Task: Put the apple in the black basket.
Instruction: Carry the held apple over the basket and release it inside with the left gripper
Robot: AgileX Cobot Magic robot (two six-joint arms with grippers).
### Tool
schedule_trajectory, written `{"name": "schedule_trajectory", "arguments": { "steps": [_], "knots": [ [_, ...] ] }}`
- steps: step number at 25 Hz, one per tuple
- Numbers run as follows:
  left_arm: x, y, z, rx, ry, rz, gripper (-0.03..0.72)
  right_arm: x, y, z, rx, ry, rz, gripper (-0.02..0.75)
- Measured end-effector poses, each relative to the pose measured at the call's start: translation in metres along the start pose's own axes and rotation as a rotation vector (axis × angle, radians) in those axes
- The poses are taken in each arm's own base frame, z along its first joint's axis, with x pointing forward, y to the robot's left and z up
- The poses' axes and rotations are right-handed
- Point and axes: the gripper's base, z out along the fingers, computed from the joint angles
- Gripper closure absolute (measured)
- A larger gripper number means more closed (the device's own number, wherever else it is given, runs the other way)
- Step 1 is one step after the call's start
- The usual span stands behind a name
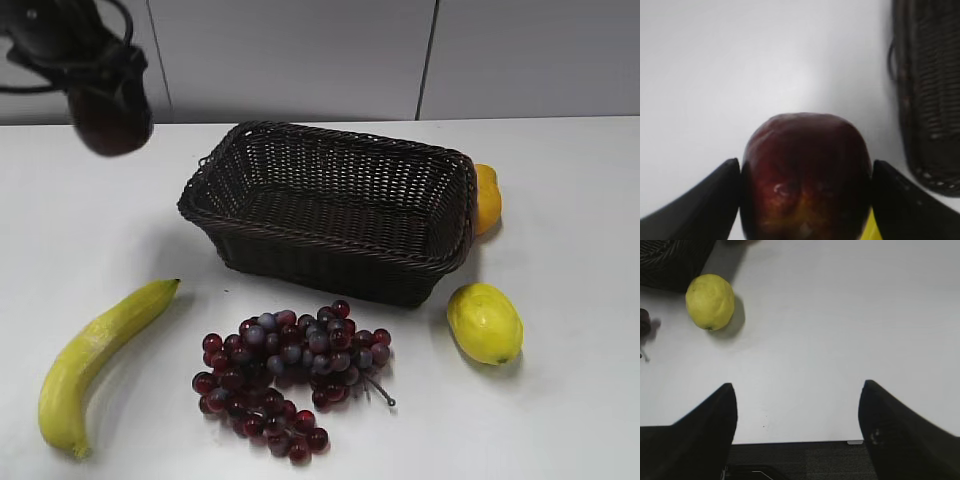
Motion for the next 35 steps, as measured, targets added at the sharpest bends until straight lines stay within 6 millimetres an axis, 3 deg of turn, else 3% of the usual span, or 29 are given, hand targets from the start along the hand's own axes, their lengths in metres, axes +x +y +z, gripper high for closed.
{"name": "schedule_trajectory", "arguments": {
  "steps": [3,6,8,11,16,25,32,35],
  "knots": [
    [-0.031,-0.030,-0.031,-0.010,-0.138,0.100,0.118,0.000,0.000,0.000,0.000,0.000,0.000,0.165],
    [-0.051,-0.067,-0.040,0.008,-0.210,0.192,0.118,0.000,0.000,0.000,0.000,0.000,0.000,0.165],
    [-0.059,-0.093,-0.034,0.034,-0.219,0.245,0.118,0.000,0.000,0.000,0.000,0.000,0.000,0.165],
    [-0.061,-0.125,-0.009,0.070,-0.180,0.307,0.118,0.000,0.000,0.000,0.000,0.000,0.000,0.165],
    [-0.058,-0.161,0.041,0.109,-0.115,0.364,0.119,0.000,0.000,0.000,0.000,0.000,0.000,0.165],
    [-0.049,-0.179,0.116,0.158,-0.042,0.352,0.119,0.000,0.000,0.000,0.000,0.000,0.000,0.165],
    [-0.041,-0.184,0.137,0.196,0.015,0.329,0.119,0.000,0.000,0.000,0.000,0.000,0.000,0.165],
    [-0.039,-0.185,0.136,0.212,0.045,0.319,0.037,0.000,0.000,0.000,0.000,0.000,0.000,0.165]
  ]
}}
